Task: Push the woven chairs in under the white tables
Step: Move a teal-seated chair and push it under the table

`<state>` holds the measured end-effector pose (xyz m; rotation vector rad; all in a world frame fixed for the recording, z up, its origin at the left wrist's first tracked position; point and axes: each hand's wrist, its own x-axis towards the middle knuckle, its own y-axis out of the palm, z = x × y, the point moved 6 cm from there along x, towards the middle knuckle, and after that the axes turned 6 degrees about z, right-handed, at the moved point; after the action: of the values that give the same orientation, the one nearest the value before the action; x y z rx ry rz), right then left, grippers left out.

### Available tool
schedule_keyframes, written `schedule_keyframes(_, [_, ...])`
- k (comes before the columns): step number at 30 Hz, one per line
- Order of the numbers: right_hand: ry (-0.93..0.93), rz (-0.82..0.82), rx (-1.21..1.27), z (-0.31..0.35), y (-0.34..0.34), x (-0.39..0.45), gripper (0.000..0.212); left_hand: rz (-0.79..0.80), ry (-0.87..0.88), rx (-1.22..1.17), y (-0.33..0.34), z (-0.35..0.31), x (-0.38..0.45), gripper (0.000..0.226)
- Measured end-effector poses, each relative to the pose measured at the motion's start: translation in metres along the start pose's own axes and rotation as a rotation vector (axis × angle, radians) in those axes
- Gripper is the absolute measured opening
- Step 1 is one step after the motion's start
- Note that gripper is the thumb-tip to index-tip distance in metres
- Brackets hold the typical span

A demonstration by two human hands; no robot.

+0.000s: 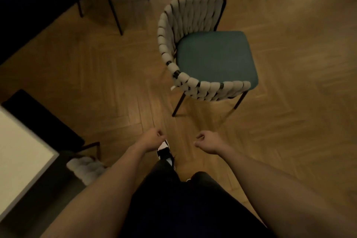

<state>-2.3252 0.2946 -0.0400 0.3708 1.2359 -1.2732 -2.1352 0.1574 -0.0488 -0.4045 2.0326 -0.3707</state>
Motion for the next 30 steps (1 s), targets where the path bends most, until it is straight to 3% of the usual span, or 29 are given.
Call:
schedule_keyframes(11, [0.003,-0.128,0.192,0.08,-0.116,0.07,0.041,0.052,0.158,0.344,-0.153,-0.102,0.117,0.015])
schedule_keyframes(16, [-0.053,-0.306,0.167,0.107,-0.173,0.106,0.038,-0.028,0.237,0.53,-0.212,-0.152,0.174,0.02])
schedule_keyframes(22, [-0.031,-0.2,0.113,0.134,-0.206,0.149,0.042,-0.011,0.258,0.666,-0.263,-0.199,0.229,0.02])
schedule_keyframes(27, [0.047,-0.081,0.169,0.146,-0.2,0.174,0.045,0.112,0.305,0.937,-0.286,-0.225,0.266,0.022])
schedule_keyframes(30, [0.067,-0.087,0.228,0.159,-0.193,0.189,0.037,0.166,0.372,1.159,-0.299,-0.242,0.289,0.024])
